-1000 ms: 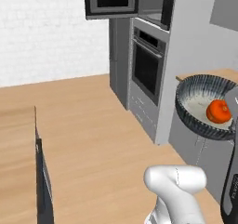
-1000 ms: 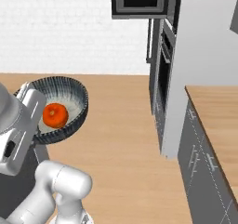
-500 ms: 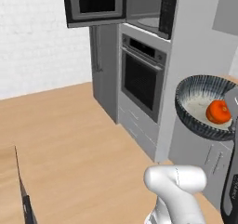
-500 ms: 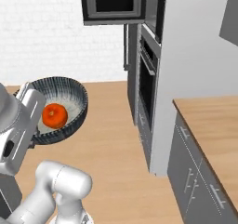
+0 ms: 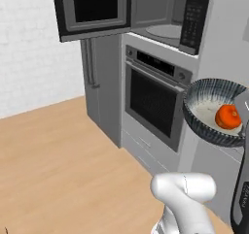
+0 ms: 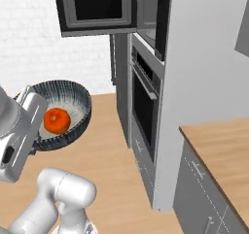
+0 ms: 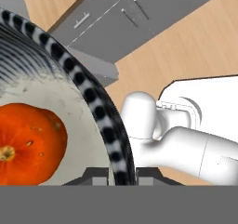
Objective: Pick the squash from the sink and place it in the bowl. Then pick the bowl and place it in the microwave. Then close the microwave door and press the start button.
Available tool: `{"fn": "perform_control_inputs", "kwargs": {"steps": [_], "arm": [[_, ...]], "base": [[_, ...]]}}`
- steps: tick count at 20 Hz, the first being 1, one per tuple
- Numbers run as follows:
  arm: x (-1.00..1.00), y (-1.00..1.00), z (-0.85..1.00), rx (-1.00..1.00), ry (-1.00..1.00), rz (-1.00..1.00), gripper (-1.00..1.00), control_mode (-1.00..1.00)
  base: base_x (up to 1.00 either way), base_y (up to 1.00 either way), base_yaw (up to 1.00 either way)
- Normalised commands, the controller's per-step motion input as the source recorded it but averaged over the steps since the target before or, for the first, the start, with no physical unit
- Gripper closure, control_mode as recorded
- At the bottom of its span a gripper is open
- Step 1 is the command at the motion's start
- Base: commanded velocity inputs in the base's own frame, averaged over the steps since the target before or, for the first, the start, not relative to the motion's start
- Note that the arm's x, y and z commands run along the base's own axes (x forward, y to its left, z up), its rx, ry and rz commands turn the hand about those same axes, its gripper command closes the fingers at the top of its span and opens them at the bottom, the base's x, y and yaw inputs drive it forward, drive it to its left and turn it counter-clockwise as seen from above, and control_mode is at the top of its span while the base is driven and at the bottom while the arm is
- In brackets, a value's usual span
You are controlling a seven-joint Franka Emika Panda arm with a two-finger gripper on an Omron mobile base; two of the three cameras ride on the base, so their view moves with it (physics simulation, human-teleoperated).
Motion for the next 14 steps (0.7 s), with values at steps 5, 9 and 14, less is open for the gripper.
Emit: {"fn": "perform_control_inputs", "kwargs": {"steps": [5, 9, 14], "arm": [[0.0, 0.0, 0.0, 0.0, 0.0, 0.0, 1.0, 1.0], [0.0, 0.0, 0.0, 0.0, 0.0, 0.0, 1.0, 1.0], [0.0, 0.0, 0.0, 0.0, 0.0, 0.0, 1.0, 1.0]], "base": [[1.0, 0.12, -0.26], [1.0, 0.03, -0.28], [0.67, 0.17, -0.3]]}}
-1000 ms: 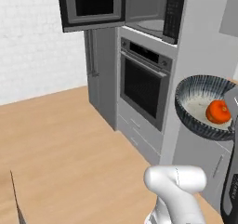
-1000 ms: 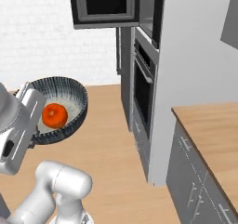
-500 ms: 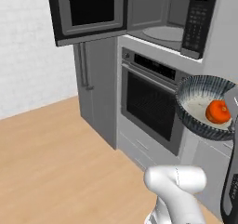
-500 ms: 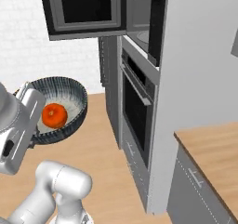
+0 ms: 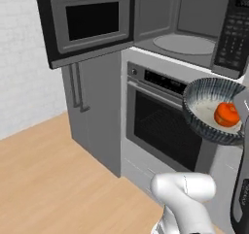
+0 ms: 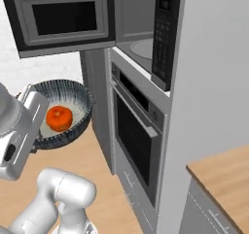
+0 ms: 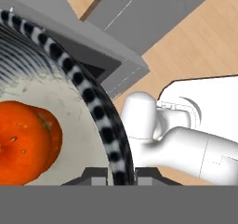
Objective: Pick the squash from the sink and place it in the bowl. Then pick the bowl and place it in the microwave. Then close the microwave door and press the start button.
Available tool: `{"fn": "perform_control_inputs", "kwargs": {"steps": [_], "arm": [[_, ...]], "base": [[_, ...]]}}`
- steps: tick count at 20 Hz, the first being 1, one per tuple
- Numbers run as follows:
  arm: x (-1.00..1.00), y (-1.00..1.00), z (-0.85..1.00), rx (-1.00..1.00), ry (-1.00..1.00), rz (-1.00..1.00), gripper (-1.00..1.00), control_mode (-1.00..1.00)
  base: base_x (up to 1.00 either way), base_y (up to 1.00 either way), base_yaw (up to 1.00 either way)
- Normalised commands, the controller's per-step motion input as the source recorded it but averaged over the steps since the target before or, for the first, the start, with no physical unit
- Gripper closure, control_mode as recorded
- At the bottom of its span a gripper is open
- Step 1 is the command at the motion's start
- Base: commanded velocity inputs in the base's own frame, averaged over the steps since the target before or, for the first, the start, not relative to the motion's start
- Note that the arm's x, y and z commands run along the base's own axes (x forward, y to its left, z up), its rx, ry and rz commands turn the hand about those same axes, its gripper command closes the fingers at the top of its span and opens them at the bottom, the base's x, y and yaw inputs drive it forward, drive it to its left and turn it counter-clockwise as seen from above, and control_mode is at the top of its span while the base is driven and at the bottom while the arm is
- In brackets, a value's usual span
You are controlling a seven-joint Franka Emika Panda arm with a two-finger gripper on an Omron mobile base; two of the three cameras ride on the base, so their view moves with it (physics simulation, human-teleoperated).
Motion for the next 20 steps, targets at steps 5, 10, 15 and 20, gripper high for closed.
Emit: {"fn": "perform_control_inputs", "kwargs": {"steps": [5, 10, 15, 20], "arm": [[0.0, 0.0, 0.0, 0.0, 0.0, 0.0, 1.0, 1.0], [0.0, 0.0, 0.0, 0.0, 0.0, 0.0, 1.0, 1.0], [0.0, 0.0, 0.0, 0.0, 0.0, 0.0, 1.0, 1.0], [0.0, 0.0, 0.0, 0.0, 0.0, 0.0, 1.0, 1.0]], "base": [[0.74, 0.06, -0.21], [0.73, 0.12, -0.2], [0.41, 0.38, -0.27], [0.41, 0.17, -0.33]]}}
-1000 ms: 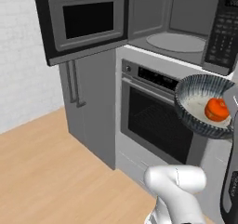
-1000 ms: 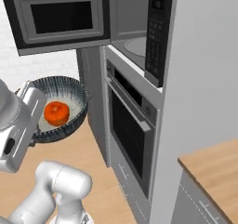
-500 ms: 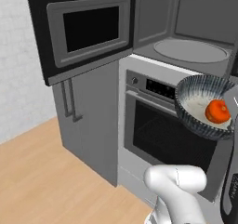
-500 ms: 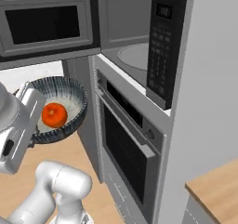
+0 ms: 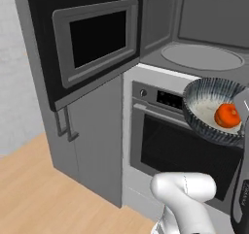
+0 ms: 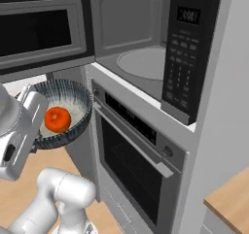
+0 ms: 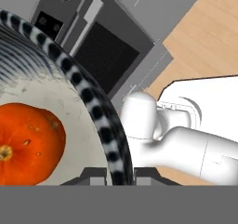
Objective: Pick the squash from the sink and place it in the bowl. Then pick the bowl and place it in the microwave. Then close the microwave door and press the start button.
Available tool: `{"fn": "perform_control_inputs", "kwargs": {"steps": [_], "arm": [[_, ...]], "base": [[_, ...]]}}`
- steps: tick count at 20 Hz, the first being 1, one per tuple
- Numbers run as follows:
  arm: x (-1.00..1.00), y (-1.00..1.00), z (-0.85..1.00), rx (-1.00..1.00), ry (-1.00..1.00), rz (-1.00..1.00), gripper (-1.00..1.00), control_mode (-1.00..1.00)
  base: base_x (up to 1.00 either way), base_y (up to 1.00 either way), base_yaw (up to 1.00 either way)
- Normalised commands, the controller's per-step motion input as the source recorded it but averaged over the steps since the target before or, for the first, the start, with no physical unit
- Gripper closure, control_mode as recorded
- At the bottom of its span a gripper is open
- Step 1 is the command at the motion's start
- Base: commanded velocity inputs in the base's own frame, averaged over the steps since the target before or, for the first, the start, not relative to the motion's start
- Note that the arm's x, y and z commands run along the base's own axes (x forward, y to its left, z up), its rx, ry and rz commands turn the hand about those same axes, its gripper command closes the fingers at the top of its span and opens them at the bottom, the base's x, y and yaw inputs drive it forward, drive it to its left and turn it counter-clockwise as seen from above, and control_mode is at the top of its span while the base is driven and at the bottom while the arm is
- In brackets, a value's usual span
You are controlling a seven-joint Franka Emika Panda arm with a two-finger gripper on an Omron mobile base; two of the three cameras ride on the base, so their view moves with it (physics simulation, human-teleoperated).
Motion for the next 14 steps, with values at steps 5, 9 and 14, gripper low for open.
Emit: {"fn": "perform_control_inputs", "kwargs": {"steps": [5, 9, 14], "arm": [[0.0, 0.0, 0.0, 0.0, 0.0, 0.0, 1.0, 1.0], [0.0, 0.0, 0.0, 0.0, 0.0, 0.0, 1.0, 1.0], [0.0, 0.0, 0.0, 0.0, 0.0, 0.0, 1.0, 1.0]], "base": [[0.2, 0.15, -0.3], [0.36, 0.24, -0.29], [0.48, 0.12, -0.12]]}}
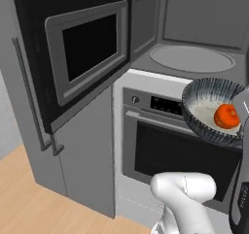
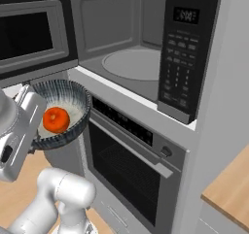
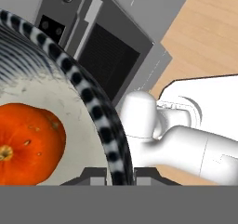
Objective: Pick the squash from the sink and place it in the bowl. Then pick the bowl and place it in the microwave. Then close the microwave door and press the start button.
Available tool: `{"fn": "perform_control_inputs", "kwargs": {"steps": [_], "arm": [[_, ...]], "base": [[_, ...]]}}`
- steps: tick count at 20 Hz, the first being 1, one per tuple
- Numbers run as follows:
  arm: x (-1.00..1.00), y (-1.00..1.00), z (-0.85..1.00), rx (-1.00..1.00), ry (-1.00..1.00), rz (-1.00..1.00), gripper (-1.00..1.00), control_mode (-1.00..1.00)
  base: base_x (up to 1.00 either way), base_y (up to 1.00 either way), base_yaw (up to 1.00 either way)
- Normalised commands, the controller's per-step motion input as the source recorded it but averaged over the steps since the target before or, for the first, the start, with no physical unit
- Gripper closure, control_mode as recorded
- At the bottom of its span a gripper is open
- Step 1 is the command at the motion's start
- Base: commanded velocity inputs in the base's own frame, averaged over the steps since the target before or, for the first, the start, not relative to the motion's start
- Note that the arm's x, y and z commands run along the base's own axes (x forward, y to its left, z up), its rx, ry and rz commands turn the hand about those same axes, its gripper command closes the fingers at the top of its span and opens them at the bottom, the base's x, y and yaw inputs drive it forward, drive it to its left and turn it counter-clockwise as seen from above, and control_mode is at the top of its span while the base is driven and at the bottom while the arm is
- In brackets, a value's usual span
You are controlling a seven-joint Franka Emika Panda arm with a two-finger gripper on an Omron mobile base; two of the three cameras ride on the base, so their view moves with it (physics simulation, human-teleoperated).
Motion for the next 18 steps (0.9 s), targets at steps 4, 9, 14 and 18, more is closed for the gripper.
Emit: {"fn": "perform_control_inputs", "kwargs": {"steps": [4, 9, 14, 18], "arm": [[0.0, 0.0, 0.0, 0.0, 0.0, 0.0, 1.0, 1.0], [0.0, 0.0, 0.0, 0.0, 0.0, 0.0, 1.0, 1.0], [0.0, 0.0, 0.0, 0.0, 0.0, 0.0, 1.0, 1.0], [0.0, 0.0, 0.0, 0.0, 0.0, 0.0, 1.0, 1.0]], "base": [[0.14, 0.14, -0.05], [0.16, 0.32, -0.09], [0.39, 0.12, -0.16], [0.15, -0.02, -0.08]]}}
